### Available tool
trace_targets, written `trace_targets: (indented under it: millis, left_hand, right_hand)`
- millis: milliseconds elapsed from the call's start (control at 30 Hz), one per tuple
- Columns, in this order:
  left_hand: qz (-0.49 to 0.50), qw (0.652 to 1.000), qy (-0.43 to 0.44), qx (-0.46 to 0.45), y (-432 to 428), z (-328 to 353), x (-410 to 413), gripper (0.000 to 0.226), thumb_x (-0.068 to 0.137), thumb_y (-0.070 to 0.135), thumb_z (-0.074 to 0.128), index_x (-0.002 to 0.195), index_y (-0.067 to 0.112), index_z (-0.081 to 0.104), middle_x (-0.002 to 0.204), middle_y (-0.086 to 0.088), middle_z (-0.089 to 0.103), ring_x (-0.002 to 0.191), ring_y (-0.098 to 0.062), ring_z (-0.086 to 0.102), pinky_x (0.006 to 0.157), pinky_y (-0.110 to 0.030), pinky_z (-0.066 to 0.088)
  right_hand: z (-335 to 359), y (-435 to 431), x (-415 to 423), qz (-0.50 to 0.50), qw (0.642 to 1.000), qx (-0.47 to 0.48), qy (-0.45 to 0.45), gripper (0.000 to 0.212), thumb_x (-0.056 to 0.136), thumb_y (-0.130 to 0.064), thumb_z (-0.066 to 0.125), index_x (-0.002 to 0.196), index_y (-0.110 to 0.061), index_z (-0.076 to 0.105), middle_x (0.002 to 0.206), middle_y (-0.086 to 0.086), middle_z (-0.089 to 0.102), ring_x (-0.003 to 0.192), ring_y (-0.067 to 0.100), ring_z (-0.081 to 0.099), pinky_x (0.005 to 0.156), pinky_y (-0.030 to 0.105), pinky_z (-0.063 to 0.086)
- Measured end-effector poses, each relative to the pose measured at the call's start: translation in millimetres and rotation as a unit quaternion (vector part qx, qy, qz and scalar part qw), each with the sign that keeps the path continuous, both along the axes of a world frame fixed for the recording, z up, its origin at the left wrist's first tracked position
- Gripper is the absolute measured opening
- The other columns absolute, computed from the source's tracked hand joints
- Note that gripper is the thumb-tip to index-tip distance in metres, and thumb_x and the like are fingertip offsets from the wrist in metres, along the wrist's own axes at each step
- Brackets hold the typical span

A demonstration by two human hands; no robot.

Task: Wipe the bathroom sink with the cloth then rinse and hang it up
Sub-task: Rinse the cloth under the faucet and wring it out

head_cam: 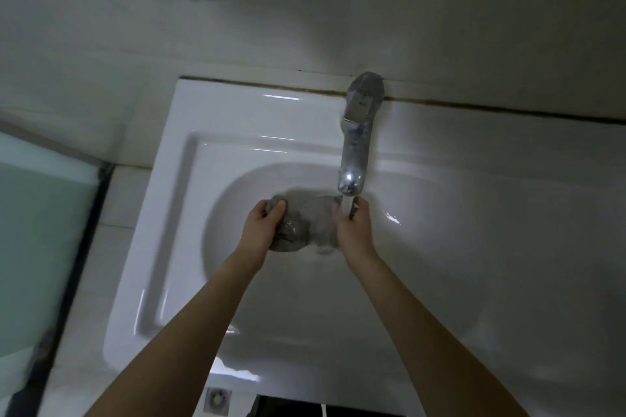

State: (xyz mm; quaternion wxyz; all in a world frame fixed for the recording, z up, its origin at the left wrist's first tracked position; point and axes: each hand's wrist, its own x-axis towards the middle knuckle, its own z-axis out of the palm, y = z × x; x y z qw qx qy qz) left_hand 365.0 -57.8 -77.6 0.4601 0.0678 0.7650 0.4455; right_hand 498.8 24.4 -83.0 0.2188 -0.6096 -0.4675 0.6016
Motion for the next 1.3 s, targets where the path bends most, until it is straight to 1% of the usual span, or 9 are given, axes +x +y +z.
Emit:
trace_targets:
  millis: [267,467,633,833,933,1000,1100,1200,1300]
  left_hand:
    - [0.011,0.995,-0.089,0.040,34.6,8.7,49.0,0.026,0.094,0.038,0.054,0.091,0.012,0.054,0.085,-0.014,0.059,0.078,-0.024,0.061,0.070,-0.040,0.054]
    - [0.015,0.991,-0.134,0.014,55.8,-2.9,84.5,0.029,0.099,0.042,0.040,0.086,0.024,0.059,0.082,0.002,0.061,0.079,-0.018,0.061,0.067,-0.027,0.051]
    - [-0.043,0.998,-0.041,-0.002,49.5,-2.1,73.5,0.041,0.098,0.038,0.045,0.091,0.002,0.064,0.086,-0.023,0.066,0.080,-0.034,0.066,0.077,-0.038,0.055]
    - [0.008,0.990,-0.136,0.026,53.8,-3.0,81.1,0.028,0.102,0.036,0.035,0.105,0.016,0.055,0.082,0.003,0.058,0.078,-0.016,0.058,0.062,-0.025,0.046]
    - [0.089,0.972,-0.217,0.002,45.7,1.5,95.1,0.040,0.100,0.038,0.041,0.106,0.005,0.063,0.087,-0.011,0.068,0.075,-0.023,0.065,0.055,-0.026,0.053]
    - [0.063,0.982,-0.173,-0.040,45.5,-2.4,86.6,0.044,0.098,0.040,0.043,0.100,0.004,0.067,0.095,-0.017,0.072,0.083,-0.031,0.070,0.068,-0.034,0.059]
    - [0.045,0.989,-0.128,-0.059,49.2,-4.5,66.2,0.039,0.097,0.042,0.041,0.084,0.017,0.068,0.092,-0.015,0.071,0.091,-0.034,0.068,0.085,-0.045,0.056]
    - [0.027,0.984,-0.173,-0.015,47.5,-6.2,69.7,0.031,0.101,0.036,0.036,0.081,0.023,0.056,0.082,0.000,0.059,0.085,-0.023,0.061,0.066,-0.030,0.050]
    - [0.058,0.968,-0.243,0.005,42.7,-0.5,87.3,0.036,0.096,0.041,0.042,0.093,0.012,0.062,0.081,-0.011,0.061,0.064,-0.019,0.062,0.052,-0.025,0.050]
  right_hand:
    - [23.3,-12.3,20.3,-0.037,0.997,0.019,0.071,0.019,0.087,-0.022,0.063,0.076,-0.012,0.051,0.073,0.007,0.052,0.063,0.014,0.052,0.056,0.026,0.046]
    - [10.4,-11.1,-1.6,0.006,0.984,0.135,-0.113,0.020,0.086,-0.035,0.066,0.073,-0.023,0.058,0.059,-0.008,0.057,0.056,0.006,0.057,0.054,0.018,0.043]
    - [-7.2,24.8,13.4,-0.011,0.989,0.054,-0.140,0.029,0.092,-0.018,0.051,0.063,-0.017,0.050,0.060,-0.001,0.051,0.057,0.018,0.049,0.059,0.026,0.035]
    - [21.6,-17.2,6.1,0.067,0.984,0.114,-0.117,0.030,0.091,-0.035,0.060,0.068,-0.017,0.056,0.061,-0.002,0.058,0.054,0.002,0.053,0.051,0.013,0.038]
    - [4.7,22.7,-3.1,0.109,0.976,0.079,-0.173,0.015,0.090,-0.021,0.060,0.077,-0.015,0.059,0.068,0.000,0.062,0.063,0.016,0.061,0.057,0.021,0.043]
    - [-3.6,41.6,4.7,0.089,0.974,0.064,-0.196,0.022,0.090,-0.023,0.047,0.072,-0.013,0.056,0.072,0.007,0.060,0.068,0.026,0.058,0.061,0.028,0.040]
    - [8.1,15.1,18.9,0.058,0.982,0.077,-0.161,0.034,0.091,-0.029,0.047,0.059,-0.020,0.042,0.059,-0.002,0.049,0.054,0.012,0.046,0.055,0.028,0.033]
    - [16.0,-21.0,10.8,0.115,0.975,0.135,-0.137,0.029,0.091,-0.040,0.057,0.072,-0.017,0.055,0.067,0.000,0.059,0.064,0.012,0.058,0.062,0.027,0.046]
    - [1.2,7.7,-3.0,0.122,0.967,0.112,-0.192,0.027,0.087,-0.038,0.061,0.083,-0.011,0.063,0.073,0.004,0.063,0.071,0.021,0.060,0.065,0.026,0.041]
